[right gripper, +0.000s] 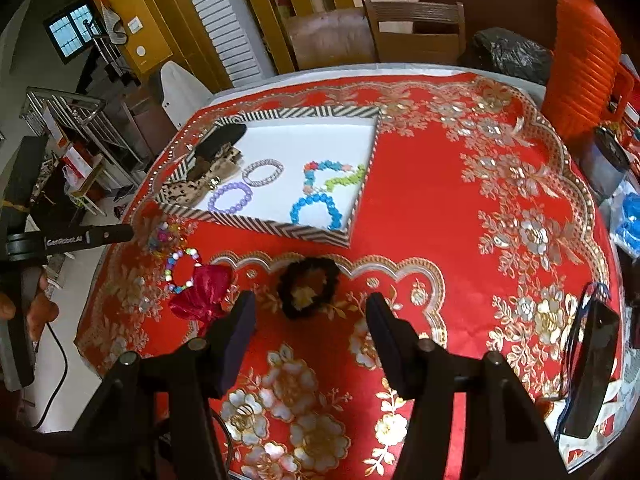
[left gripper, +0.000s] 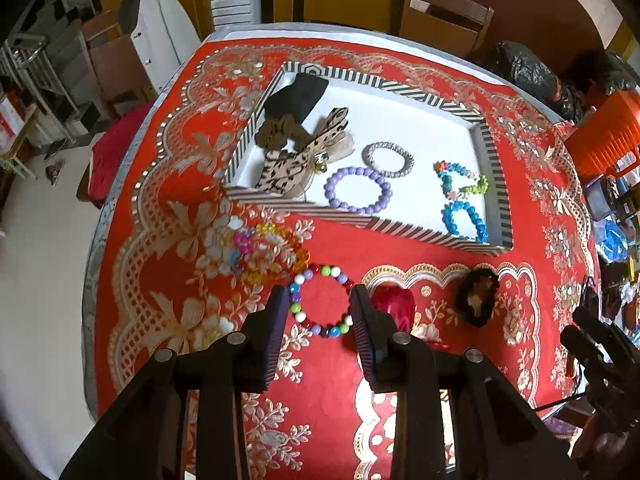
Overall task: Organize jewelry
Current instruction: 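Withdraw both grippers from the tray toward the remaining jewelry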
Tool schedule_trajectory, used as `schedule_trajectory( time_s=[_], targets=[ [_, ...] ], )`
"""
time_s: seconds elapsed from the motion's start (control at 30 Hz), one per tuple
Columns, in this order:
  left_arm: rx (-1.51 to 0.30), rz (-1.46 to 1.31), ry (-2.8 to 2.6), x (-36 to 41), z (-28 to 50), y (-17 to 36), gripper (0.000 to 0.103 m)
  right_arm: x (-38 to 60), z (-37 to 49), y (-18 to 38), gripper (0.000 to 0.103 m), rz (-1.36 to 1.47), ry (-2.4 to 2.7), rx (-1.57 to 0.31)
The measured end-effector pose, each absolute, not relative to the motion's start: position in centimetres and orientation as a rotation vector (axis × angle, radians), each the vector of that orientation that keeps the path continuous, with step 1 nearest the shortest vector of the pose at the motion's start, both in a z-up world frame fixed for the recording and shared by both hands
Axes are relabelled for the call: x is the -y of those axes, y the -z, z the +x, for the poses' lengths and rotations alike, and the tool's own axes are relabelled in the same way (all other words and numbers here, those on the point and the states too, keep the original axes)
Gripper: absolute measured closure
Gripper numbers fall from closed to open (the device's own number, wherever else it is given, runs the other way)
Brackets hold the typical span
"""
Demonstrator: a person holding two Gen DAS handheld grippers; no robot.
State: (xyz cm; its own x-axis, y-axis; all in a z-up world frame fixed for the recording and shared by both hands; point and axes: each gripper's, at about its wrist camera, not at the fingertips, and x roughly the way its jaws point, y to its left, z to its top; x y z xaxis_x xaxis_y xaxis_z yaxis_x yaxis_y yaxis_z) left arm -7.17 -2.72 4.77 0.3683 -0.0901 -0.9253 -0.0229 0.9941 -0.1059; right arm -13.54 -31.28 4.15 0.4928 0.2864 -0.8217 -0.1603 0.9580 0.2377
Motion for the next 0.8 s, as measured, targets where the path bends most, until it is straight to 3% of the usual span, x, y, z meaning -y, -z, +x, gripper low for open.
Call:
schedule_trajectory(
  time_s=[0.8],
  targets=[
    [-1.222, -0.087, 0.027, 1.8, -7.7, -3.7, 0.09, 29.2, -12.7, -3.3, 0.044, 0.122, -0.297, -1.047]
  ],
)
